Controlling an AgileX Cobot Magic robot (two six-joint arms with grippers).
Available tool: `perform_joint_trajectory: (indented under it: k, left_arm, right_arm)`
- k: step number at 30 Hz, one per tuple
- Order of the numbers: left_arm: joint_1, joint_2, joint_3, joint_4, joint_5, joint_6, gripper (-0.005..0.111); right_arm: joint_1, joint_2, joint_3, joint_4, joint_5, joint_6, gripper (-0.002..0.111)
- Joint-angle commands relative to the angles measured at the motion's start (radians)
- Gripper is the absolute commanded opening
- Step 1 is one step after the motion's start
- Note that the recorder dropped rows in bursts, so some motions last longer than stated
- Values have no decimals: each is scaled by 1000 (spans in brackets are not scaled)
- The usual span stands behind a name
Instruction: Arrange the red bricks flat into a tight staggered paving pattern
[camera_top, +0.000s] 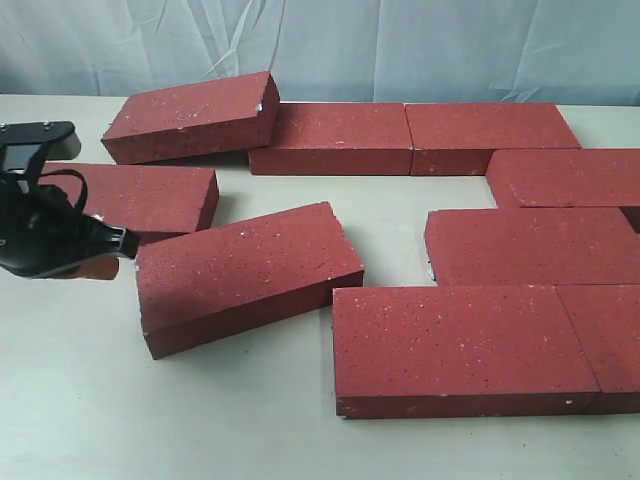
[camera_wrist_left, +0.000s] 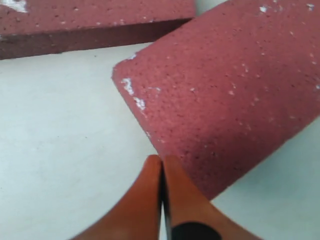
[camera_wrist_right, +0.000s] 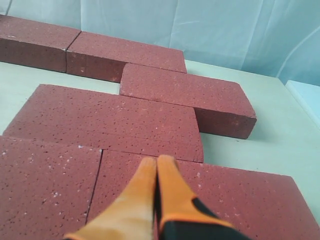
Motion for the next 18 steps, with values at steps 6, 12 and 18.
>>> perform_joint_trajectory:
  k: [6, 12, 18]
  left_arm:
    - [-250, 5, -12, -34, -46, -7, 0]
    - [-393, 114, -12, -60, -153, -5, 0]
    - [-432, 233, -32, -103, -256, -5, 0]
  right_arm:
    - [-4, -6, 1, 5, -8, -3, -1]
    - [-4, -6, 1, 5, -8, -3, -1]
    - [-4, -6, 1, 5, -8, -3, -1]
